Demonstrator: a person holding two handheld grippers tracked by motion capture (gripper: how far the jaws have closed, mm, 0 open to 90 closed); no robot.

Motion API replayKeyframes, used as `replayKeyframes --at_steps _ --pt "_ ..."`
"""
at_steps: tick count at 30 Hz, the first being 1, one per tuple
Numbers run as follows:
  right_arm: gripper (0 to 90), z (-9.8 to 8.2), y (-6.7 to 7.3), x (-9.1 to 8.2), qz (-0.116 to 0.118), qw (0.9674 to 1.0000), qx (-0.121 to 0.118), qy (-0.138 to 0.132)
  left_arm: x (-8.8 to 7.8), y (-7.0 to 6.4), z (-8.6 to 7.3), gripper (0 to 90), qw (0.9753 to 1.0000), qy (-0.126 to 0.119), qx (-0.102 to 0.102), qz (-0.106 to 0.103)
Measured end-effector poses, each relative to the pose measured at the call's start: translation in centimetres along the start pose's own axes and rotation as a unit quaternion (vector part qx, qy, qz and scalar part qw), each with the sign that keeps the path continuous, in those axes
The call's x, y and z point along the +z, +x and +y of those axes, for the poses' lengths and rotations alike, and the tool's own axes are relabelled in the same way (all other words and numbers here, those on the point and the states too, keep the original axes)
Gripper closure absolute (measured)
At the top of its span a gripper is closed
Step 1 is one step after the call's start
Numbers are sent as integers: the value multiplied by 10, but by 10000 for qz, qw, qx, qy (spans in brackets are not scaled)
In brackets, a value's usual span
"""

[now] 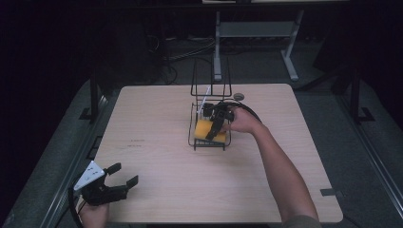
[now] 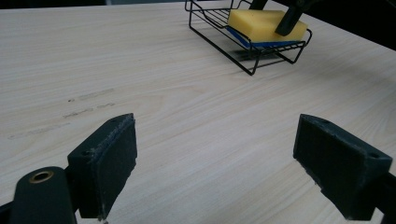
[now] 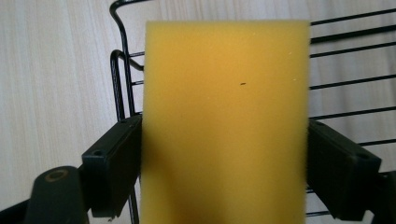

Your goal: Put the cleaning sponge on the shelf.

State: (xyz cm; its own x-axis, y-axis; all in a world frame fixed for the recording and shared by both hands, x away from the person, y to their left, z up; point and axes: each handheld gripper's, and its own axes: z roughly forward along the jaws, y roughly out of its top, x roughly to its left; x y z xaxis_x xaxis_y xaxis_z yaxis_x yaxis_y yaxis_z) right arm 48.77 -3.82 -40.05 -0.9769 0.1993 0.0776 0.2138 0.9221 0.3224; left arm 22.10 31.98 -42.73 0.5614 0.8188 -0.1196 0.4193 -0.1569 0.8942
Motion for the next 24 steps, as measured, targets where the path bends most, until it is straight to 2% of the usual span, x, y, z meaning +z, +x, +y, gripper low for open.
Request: replayKeyframes --at_steps 12,24 --pt "177 -3 5 -14 -113 9999 10 -109 1 -2 0 129 10000 34 32 -3" --pt "174 0 17 -23 -196 9995 -202 -113 1 -3 0 129 10000 51 64 -30"
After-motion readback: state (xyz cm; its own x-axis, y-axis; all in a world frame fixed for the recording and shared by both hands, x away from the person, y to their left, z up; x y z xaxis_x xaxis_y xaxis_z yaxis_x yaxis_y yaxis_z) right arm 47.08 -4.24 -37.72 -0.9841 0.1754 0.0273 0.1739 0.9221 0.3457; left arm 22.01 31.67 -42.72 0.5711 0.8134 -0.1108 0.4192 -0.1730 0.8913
